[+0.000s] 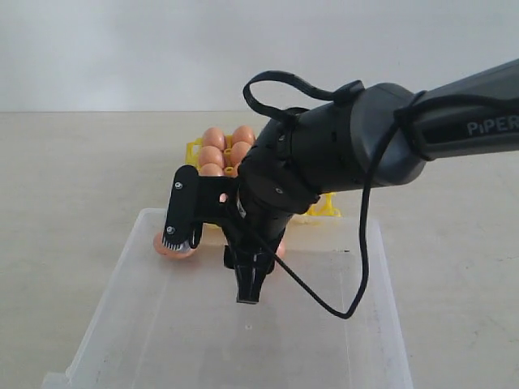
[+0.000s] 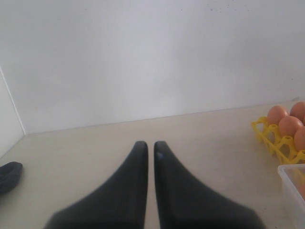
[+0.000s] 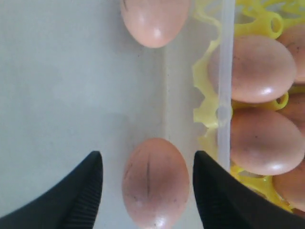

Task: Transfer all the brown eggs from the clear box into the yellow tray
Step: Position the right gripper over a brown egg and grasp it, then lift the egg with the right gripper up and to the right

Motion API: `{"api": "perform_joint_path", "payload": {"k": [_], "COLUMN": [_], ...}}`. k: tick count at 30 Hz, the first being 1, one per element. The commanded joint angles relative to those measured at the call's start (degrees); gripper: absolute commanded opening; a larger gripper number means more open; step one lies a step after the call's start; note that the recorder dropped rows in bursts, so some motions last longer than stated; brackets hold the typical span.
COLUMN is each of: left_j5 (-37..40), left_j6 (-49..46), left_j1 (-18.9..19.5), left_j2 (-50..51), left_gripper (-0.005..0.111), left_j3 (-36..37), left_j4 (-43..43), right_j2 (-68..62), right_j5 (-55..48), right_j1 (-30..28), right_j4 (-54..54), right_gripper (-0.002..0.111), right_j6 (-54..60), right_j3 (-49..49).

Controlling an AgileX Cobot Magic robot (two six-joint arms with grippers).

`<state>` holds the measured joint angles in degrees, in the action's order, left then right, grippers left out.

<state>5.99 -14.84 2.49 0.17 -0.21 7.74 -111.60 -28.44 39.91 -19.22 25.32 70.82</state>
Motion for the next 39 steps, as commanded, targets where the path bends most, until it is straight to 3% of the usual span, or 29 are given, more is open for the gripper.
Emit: {"api": "perform_joint_path", "payload": {"k": [1, 22, 25, 29, 39], "left_j5": [-0.03, -0.06, -0.06, -0.16, -0.16], "left_j6": [-0.16, -0.16, -0.16, -0.16, -0.16], "left_j1": [-0.37, -0.37, -0.37, -0.37, -0.37], "left_j2": [-0.17, -0.17, -0.17, -0.17, -0.17], "left_gripper": [0.004, 0.004, 0.004, 0.004, 0.004], "left_j3": [0.21, 0.21, 0.21, 0.21, 0.21], "left_j4": [0.16, 0.16, 0.16, 0.16, 0.16], "right_j2": [-1.77, -4.9, -4.9, -4.9, -0.77], "right_j5": [-0.79, -9.7, -12.41, -14.48, -15.0], "right_j1": [-0.07, 0.03, 0.03, 0.03, 0.03], "right_j4": [-0.65, -2.32, -2.32, -2.32, 3.36], "right_gripper": [0.05, 0.049, 0.033, 0.001, 0.0], "right_j6": [-3.3, -17.34, -17.34, -17.34, -17.62], "right_j3": [0.13, 0.13, 0.13, 0.13, 0.13]}}
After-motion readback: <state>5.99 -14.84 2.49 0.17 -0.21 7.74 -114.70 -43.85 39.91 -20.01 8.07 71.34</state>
